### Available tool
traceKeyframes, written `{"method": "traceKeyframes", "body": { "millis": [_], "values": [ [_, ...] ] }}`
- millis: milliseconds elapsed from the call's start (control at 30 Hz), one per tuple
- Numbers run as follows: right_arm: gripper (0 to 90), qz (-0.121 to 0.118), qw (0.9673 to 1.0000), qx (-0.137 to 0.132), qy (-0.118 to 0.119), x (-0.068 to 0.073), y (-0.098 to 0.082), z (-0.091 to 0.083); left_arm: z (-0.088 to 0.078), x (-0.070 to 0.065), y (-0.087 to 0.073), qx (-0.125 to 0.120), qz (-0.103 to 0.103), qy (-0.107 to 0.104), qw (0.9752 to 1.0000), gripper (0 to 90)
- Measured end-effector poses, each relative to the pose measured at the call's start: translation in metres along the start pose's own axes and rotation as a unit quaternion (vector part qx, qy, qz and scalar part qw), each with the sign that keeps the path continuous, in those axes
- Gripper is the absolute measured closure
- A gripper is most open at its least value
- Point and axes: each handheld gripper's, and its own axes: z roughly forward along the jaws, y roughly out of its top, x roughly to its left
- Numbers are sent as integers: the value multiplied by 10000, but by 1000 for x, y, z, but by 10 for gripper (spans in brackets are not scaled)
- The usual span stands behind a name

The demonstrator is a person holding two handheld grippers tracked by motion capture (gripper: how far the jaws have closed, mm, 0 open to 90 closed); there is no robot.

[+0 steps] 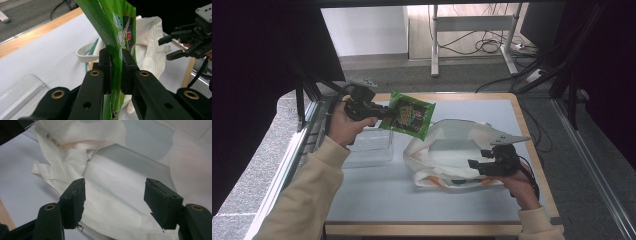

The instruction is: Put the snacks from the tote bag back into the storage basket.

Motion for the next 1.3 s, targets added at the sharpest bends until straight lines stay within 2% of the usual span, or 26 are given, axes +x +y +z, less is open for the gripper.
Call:
{"method": "traceKeyframes", "body": {
  "millis": [167,767,1300],
  "values": [
    [335,1,10000,-16,2,0,0,0,-8,7,1,23,20,146,9999,825],
    [333,-29,10000,-6,2,0,-1,1,-23,29,-5,162,26,458,9988,825],
    [330,-48,10000,-4,-17,0,-1,2,-23,41,-8,276,119,561,9980,825]
  ]
}}
